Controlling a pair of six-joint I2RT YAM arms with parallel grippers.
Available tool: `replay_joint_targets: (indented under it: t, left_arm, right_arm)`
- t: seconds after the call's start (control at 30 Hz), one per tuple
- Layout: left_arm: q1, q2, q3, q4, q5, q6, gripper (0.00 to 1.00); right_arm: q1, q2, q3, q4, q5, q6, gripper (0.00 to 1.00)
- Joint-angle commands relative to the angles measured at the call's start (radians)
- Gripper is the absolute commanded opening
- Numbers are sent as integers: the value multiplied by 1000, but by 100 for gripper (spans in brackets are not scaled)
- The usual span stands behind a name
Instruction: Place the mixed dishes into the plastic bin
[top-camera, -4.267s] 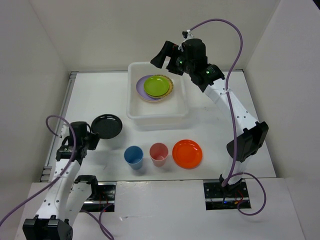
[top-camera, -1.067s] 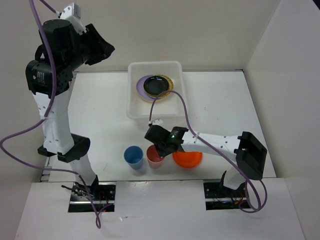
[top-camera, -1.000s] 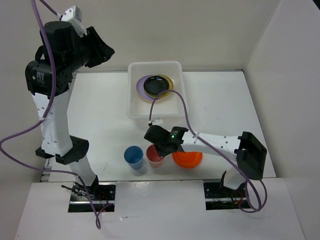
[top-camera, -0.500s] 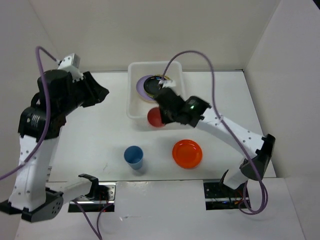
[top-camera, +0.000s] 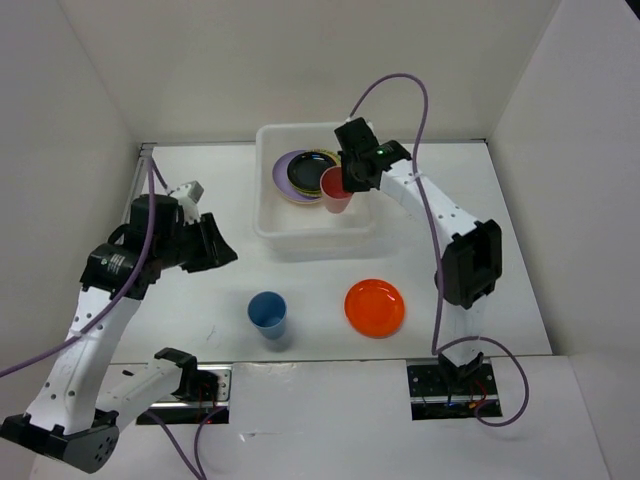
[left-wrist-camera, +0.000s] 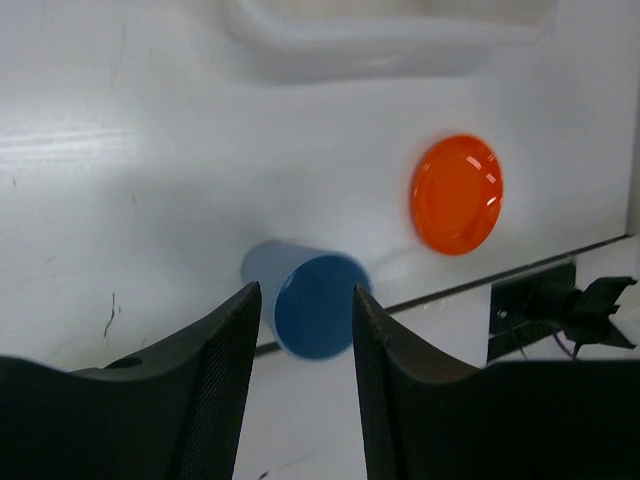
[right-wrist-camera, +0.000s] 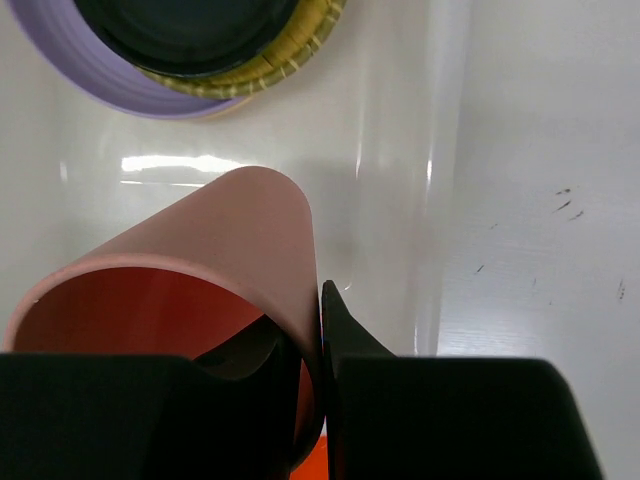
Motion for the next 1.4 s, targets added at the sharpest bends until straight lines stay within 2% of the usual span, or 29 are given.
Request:
replay_joint_targets:
  t: [0.0, 0.2, 0.4, 0.77, 0.93, 1.17, 1.27, 1.3, 1.37]
  left_arm:
    - [-17, -24, -40, -23, 39, 20, 49]
    - [-48, 11, -81, -45, 10, 38, 49]
    - [-131, 64, -128, -56, -51, 36, 49]
    - [-221, 114, -146, -65, -113, 18, 54]
    - [-221, 125, -164, -75, -113, 18, 55]
    - [-231, 134, -174, -75, -113, 27, 55]
    - [-231, 154, -183, -65, -113, 27, 55]
    - [-231, 154, -183, -65, -104, 27, 55]
    - [-231, 165, -195, -56, -104, 36, 55]
  right_arm:
    - [-8, 33, 56, 41, -27, -33, 0]
    - [-8, 84, 46, 61, -36, -22, 0]
    - [-8, 136, 26, 61, -48, -4, 0]
    - [-8, 167, -16, 70, -48, 15, 11]
    - [1, 189, -16, 61, -48, 24, 14]
    - [1, 198, -16, 52, -48, 24, 29]
    - [1, 198, -16, 52, -48, 24, 38]
    - [1, 198, -16, 52, -48, 24, 44]
    - [1, 198, -16, 52, -48, 24, 51]
